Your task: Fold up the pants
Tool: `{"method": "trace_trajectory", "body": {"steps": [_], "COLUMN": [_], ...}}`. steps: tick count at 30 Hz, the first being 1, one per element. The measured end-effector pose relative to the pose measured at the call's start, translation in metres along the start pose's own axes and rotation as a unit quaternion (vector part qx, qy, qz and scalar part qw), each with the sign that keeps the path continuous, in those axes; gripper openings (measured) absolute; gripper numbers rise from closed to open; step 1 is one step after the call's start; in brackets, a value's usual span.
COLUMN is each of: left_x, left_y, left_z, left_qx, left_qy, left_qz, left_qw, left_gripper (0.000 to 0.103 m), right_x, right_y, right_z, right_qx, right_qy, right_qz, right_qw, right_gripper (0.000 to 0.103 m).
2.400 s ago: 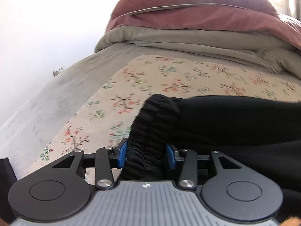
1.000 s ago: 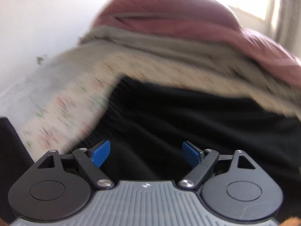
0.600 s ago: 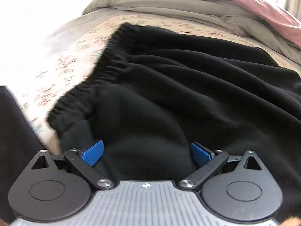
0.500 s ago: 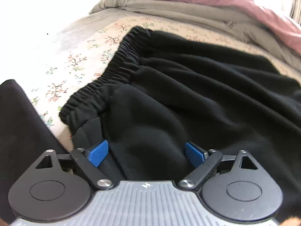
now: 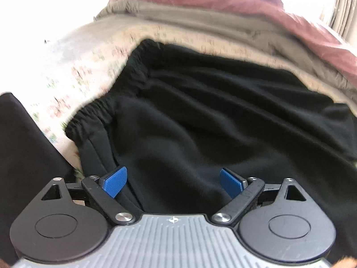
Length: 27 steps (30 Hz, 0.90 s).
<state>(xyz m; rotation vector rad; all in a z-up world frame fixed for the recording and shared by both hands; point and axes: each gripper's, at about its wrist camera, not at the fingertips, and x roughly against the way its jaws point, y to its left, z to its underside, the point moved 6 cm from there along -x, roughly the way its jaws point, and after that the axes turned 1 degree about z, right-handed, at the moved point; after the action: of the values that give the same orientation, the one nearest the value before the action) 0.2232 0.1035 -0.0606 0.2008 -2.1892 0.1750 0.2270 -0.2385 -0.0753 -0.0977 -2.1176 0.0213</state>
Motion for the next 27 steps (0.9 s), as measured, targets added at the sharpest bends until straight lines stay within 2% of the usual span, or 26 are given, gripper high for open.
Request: {"method": "trace_trajectory", "body": {"steps": [2,5,8,10,13,15,17,19,21,23,25,27], "left_x": [-0.016,-0.019,-0.018,-0.018,-0.016,-0.016,-0.017,-0.012,-0.003,0.015,0.026,0.023], "left_y": [0.003,0.012,0.020,0.019,0.019,0.018,0.018,0.020,0.024,0.028,0.035,0.042], "left_z": [0.008,0.003,0.003,0.002,0.001,-0.001,-0.004,-0.007,-0.014,-0.028,-0.046,-0.072], "left_qx": [-0.010,-0.002,0.017,0.010,0.007,0.009,0.013,0.020,0.021,0.015,0.013,0.014], "left_qy": [0.020,0.016,0.022,0.026,0.032,0.038,0.045,0.047,0.026,-0.010,-0.043,-0.055], "left_qz": [-0.008,-0.005,0.004,0.003,0.002,0.004,0.006,0.011,0.031,0.038,0.038,0.036], "left_qw": [0.9997,0.9999,0.9996,0.9996,0.9995,0.9992,0.9989,0.9986,0.9990,0.9991,0.9983,0.9977], "left_gripper": [0.096,0.097,0.097,0.097,0.097,0.097,0.097,0.095,0.094,0.094,0.094,0.095], "right_x": [-0.005,-0.028,-0.040,-0.047,-0.051,-0.049,-0.051,-0.048,-0.044,-0.037,-0.028,-0.029], "right_y": [-0.004,-0.020,-0.045,-0.075,-0.133,-0.176,-0.214,-0.223,-0.215,-0.205,-0.200,-0.204], "right_z": [0.004,0.007,-0.001,-0.006,-0.005,0.000,0.009,0.009,-0.002,-0.020,-0.039,-0.058], "right_qx": [-0.006,-0.016,-0.037,-0.044,-0.116,-0.159,-0.197,-0.228,-0.221,-0.189,-0.174,-0.177], "right_qy": [0.011,0.042,0.039,0.030,0.028,0.023,0.033,0.023,0.022,-0.005,-0.035,-0.051], "right_qz": [0.000,0.013,-0.020,-0.004,-0.019,0.008,0.080,0.052,0.067,0.076,0.065,0.050], "right_qw": [1.000,0.999,0.998,0.999,0.993,0.987,0.977,0.972,0.973,0.979,0.982,0.982], "right_gripper": [0.103,0.103,0.103,0.103,0.103,0.103,0.102,0.102,0.103,0.103,0.103,0.103]}}
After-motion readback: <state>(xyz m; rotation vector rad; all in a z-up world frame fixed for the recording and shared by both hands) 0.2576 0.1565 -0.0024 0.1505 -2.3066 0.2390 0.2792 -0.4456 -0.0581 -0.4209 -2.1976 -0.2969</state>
